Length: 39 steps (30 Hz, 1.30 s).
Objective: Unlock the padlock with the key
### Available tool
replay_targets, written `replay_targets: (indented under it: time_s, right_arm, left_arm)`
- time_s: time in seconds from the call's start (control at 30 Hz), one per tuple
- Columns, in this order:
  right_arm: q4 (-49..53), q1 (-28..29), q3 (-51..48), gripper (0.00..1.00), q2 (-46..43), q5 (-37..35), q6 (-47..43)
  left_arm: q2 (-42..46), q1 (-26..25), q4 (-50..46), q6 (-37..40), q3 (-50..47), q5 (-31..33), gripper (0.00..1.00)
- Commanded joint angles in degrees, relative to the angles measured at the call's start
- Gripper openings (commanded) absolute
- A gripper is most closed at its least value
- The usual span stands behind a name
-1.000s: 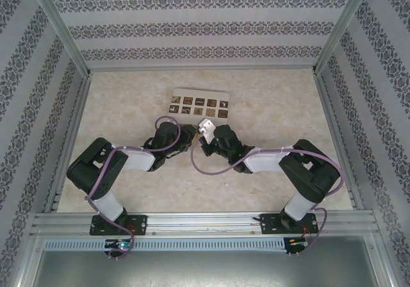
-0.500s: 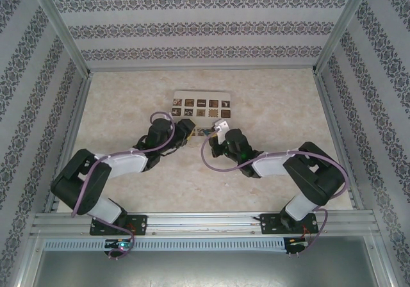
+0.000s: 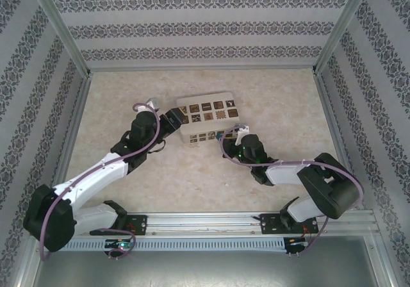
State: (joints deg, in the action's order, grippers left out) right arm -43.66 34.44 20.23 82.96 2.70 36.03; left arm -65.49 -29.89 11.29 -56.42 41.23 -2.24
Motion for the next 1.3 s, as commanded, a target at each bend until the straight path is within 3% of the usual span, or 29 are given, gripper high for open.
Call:
replay_targets:
  time_s: [0.0,0.5,0.83,1.27]
  right_arm:
    - [-2.83,-0.78,-2.77,0.00,-2.25,1.58,8.60]
    - [-3.63,-1.65,-6.83,0.00,-4.58,2.14,28.14]
    - [-6.13,-1.65,-7.70,0.00,-0.88,1.70,38.24]
    - [-9.85,-1.56,-7.12,0.00,4.47,2.49,43.91]
  left_arm:
    - [1.97,0.53,-6.94,7.70,1.17,3.70,0.54]
    - [3.58,0.53,-8.04,9.67,0.96,6.06,0.60]
    - [3.57,0.53,-7.49,8.16,-0.32,6.78,0.61]
    - [4.31,0.53,-7.85,7.77,-0.98,7.47,0.61]
